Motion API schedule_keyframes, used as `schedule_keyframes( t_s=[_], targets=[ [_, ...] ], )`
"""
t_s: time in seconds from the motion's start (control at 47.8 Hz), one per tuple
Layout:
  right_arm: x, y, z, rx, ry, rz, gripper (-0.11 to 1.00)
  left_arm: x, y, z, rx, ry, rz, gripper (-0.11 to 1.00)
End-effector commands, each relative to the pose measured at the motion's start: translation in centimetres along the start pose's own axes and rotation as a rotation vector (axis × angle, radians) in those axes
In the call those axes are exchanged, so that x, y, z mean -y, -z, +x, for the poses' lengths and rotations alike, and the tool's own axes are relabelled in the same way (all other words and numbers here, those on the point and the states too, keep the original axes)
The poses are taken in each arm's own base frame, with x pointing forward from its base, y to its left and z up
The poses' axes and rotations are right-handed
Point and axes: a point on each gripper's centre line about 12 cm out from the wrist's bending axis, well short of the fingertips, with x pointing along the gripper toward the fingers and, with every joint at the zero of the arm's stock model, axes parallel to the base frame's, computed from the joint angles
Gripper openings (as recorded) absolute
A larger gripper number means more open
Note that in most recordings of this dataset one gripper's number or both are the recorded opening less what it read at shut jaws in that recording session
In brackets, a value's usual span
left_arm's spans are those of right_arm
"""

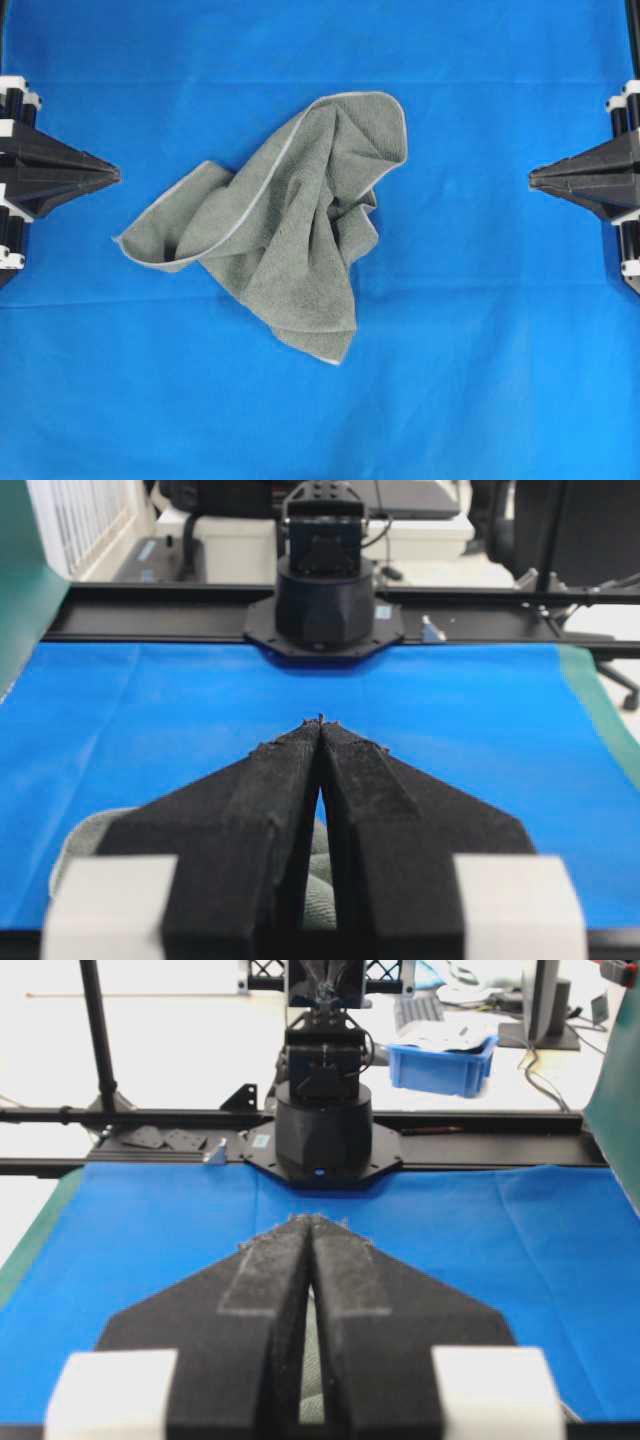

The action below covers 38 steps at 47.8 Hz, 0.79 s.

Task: Fold a large towel.
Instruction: 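Reach the right gripper to the towel's top corner and the left to its left edge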

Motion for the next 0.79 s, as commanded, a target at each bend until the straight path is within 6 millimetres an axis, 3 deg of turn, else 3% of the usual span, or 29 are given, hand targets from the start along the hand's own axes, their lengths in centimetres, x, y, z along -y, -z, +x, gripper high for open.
schedule_keyframes(
  t_s=[0.0, 0.105, 0.23, 0.439, 0.586, 0.649, 0.774],
  targets=[
    [0.1, -0.7, 0.4, 0.015, 0.007, 0.013, 0.02, -0.1, -0.9, 0.4, 0.012, -0.007, -0.019, 0.02],
    [0.9, -0.4, 1.3, -0.059, 0.046, 0.049, 0.02, 0.2, -0.3, 0.4, -0.048, 0.009, -0.028, 0.02],
    [3.1, 1.4, 2.6, -0.223, 0.147, 0.082, 0.02, 0.9, 0.9, 0.3, -0.139, 0.041, -0.031, 0.02],
    [8.9, 5.6, 4.0, -0.449, 0.370, 0.133, 0.02, 3.1, 3.2, 0.3, -0.283, 0.141, -0.048, 0.02],
    [13.2, 8.7, 5.7, -0.572, 0.478, 0.151, 0.02, 3.4, 5.0, 0.0, -0.346, 0.152, -0.058, 0.03],
    [14.6, 10.0, 6.6, -0.622, 0.498, 0.156, 0.02, 3.4, 5.9, -0.2, -0.377, 0.151, -0.060, 0.14],
    [16.7, 12.7, 8.8, -0.703, 0.509, 0.159, 0.04, 3.3, 8.7, -0.8, -0.490, 0.147, -0.050, 0.53]
  ],
)
